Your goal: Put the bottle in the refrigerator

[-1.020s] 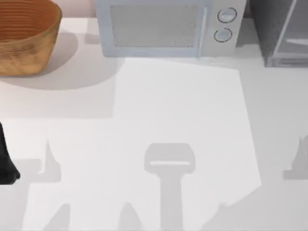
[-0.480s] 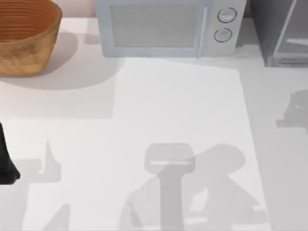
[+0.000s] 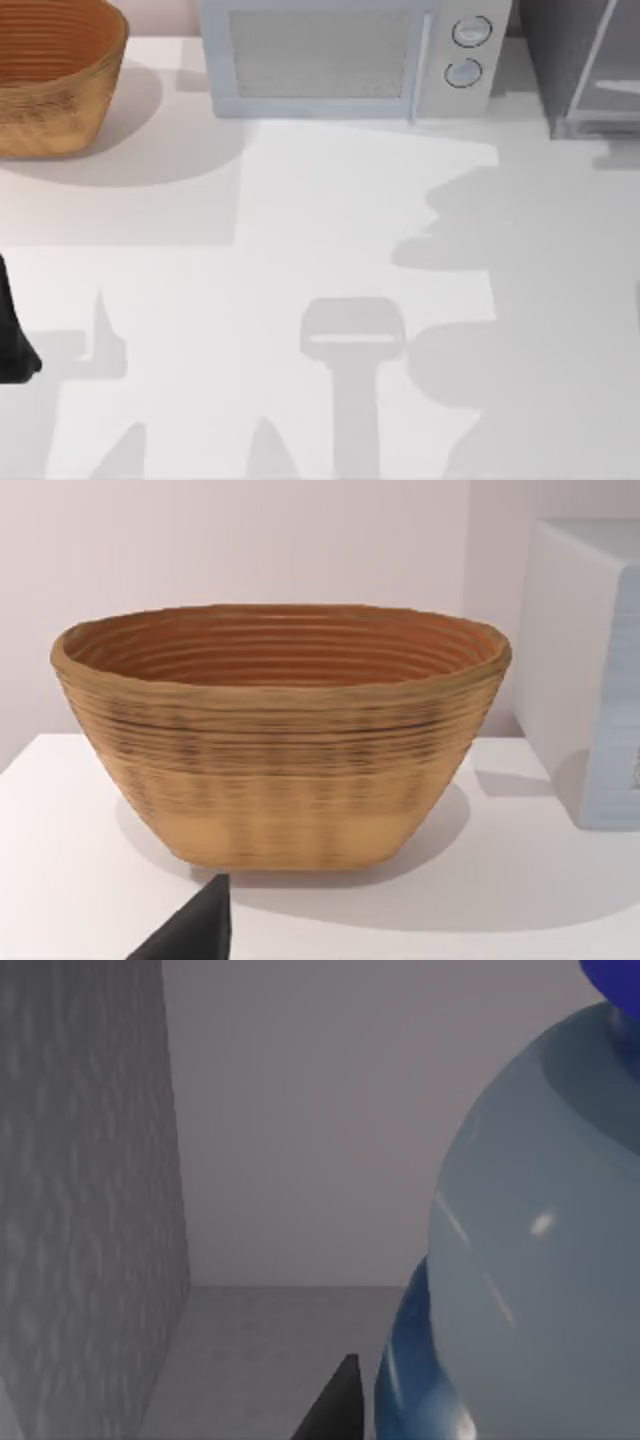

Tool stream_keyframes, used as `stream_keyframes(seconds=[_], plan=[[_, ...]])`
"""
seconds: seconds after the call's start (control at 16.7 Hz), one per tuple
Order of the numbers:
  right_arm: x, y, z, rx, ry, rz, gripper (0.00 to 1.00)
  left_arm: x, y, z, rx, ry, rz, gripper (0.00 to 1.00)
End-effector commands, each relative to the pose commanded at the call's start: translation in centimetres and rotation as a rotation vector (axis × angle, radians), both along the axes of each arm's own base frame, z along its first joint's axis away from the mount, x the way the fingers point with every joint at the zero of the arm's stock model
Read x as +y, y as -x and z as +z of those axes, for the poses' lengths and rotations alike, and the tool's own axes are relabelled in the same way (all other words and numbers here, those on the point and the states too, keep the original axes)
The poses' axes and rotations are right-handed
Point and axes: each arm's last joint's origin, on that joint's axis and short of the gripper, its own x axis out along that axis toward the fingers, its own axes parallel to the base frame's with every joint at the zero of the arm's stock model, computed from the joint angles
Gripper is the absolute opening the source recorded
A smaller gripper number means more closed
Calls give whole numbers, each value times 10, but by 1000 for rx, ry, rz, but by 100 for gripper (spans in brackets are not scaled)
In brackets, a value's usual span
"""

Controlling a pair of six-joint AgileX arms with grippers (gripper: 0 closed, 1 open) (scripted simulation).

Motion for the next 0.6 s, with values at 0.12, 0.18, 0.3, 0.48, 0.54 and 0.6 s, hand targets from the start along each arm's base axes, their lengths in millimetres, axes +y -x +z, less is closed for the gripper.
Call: stream_keyframes(seconds=[0.12, 0.18, 0.3, 0.48, 0.54, 0.6], plan=[[-13, -24, -26, 1, -1, -2, 1, 0, 0, 0, 0, 0, 0, 100], [-19, -33, -37, -1, 0, -4, 1, 0, 0, 0, 0, 0, 0, 100], [-28, -45, -56, -6, 2, -5, 1, 0, 0, 0, 0, 0, 0, 100], [-34, -53, -70, -9, 4, -7, 1, 0, 0, 0, 0, 0, 0, 100], [-34, -53, -70, -9, 4, -7, 1, 0, 0, 0, 0, 0, 0, 100], [-34, -53, -70, -9, 4, -7, 1, 0, 0, 0, 0, 0, 0, 100]])
